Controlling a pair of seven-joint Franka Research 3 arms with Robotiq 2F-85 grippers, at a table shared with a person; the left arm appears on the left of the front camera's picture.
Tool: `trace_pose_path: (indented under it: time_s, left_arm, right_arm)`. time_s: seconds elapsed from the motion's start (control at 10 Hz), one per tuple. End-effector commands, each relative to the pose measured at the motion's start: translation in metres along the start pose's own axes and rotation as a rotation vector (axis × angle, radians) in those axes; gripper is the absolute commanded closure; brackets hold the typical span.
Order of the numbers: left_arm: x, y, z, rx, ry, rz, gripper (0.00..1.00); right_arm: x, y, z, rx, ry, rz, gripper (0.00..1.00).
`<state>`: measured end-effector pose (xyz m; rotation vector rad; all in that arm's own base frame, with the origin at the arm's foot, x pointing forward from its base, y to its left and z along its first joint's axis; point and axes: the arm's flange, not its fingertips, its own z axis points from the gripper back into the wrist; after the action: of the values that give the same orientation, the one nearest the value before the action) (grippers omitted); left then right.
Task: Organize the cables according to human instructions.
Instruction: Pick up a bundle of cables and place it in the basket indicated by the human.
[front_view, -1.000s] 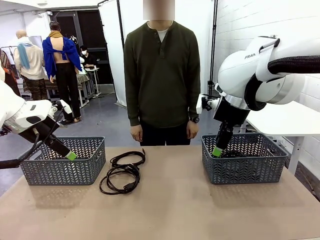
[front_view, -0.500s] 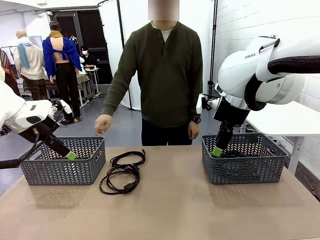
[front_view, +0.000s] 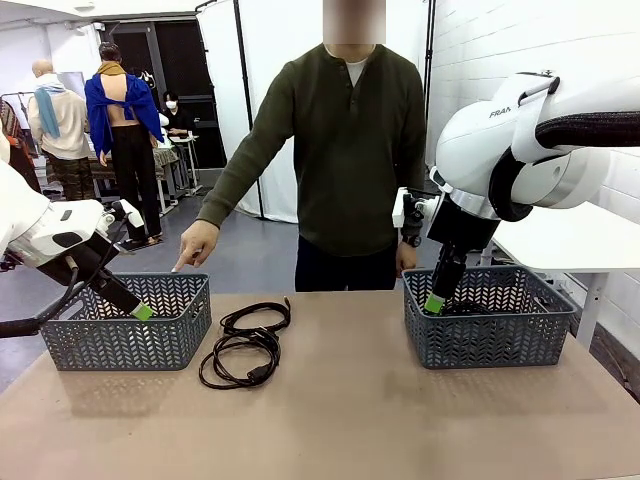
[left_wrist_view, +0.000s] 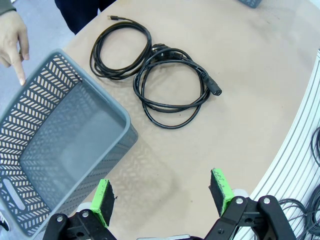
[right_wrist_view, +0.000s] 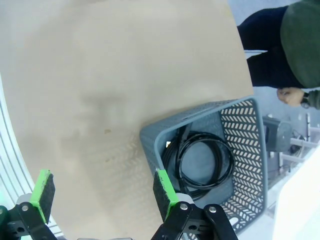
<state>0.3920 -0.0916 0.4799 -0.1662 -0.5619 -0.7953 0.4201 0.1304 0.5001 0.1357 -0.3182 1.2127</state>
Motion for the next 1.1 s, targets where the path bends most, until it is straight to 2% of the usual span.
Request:
trace_pose_path:
  time_s: [0.0,1.0]
  left_arm:
    - [-0.0006,0.0012,0.0000,-0.013,-0.008,0.012,0.00]
    - [-0.0006,0.0012,0.0000,-0.013,-0.008,0.012,0.00]
  right_arm:
    - [0.0005,-0.0013,0.0000,-0.004,0.003,-0.004,0.00]
    - [0.0005,-0.0013,0.0000,-0.004,0.003,-0.004,0.00]
